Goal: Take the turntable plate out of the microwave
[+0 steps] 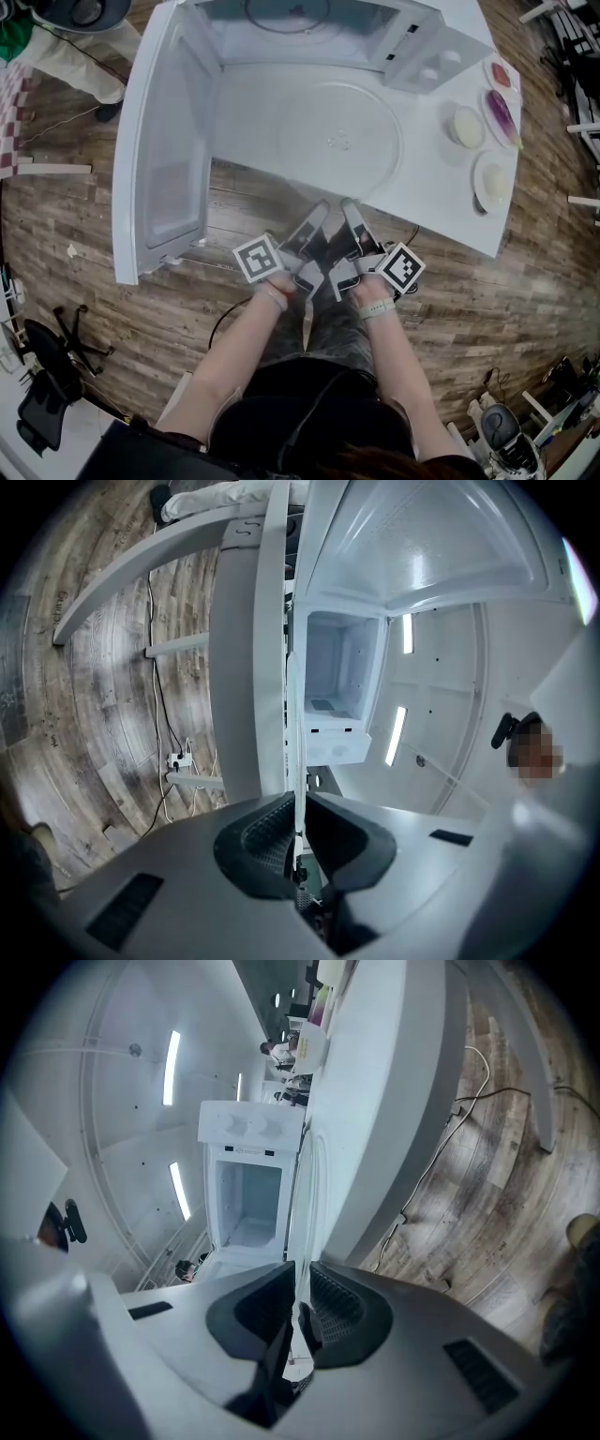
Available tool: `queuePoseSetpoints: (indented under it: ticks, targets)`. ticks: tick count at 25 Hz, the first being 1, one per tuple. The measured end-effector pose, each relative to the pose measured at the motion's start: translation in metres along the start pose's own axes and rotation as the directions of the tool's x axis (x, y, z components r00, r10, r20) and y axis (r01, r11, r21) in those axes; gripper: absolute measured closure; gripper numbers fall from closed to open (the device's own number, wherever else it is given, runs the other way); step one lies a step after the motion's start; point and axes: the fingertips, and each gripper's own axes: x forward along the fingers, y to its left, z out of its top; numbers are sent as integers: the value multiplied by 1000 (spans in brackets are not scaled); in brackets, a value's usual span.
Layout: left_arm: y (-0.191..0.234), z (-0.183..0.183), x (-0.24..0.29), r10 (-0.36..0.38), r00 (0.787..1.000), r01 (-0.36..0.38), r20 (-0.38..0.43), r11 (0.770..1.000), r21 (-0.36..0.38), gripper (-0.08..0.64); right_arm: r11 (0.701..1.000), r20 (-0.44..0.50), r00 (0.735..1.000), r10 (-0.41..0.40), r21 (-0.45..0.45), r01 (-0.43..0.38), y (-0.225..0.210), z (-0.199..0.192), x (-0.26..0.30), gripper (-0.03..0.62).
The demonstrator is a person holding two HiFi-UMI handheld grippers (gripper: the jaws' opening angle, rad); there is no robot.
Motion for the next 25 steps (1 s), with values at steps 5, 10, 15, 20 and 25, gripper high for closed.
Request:
queuePoseSetpoints:
  ticks: [5, 10, 15, 20, 25]
  targets:
    - [-2, 7, 4, -14, 999, 15, 30, 1000, -27, 517, 1000, 4, 1000, 7, 1, -7, -1, 0, -9, 532]
    - [-4, 15, 6, -23, 999, 25, 49, 999, -37, 517, 1000, 9, 1000, -16, -1, 16, -8, -2, -18, 533]
    - [-3, 19, 10, -27, 998, 29, 60, 999, -36, 517, 1000, 12, 1000, -21, 4, 21, -11, -4, -21, 533]
    - [-4, 18, 11, -28, 998, 31, 65, 999, -41, 517, 1000, 9, 1000, -17, -9, 17, -9, -4, -23, 533]
    - [-4, 14, 8, -26, 998, 27, 51, 1000, -16, 517, 995, -18, 999, -33, -95, 32, -9, -4, -27, 532]
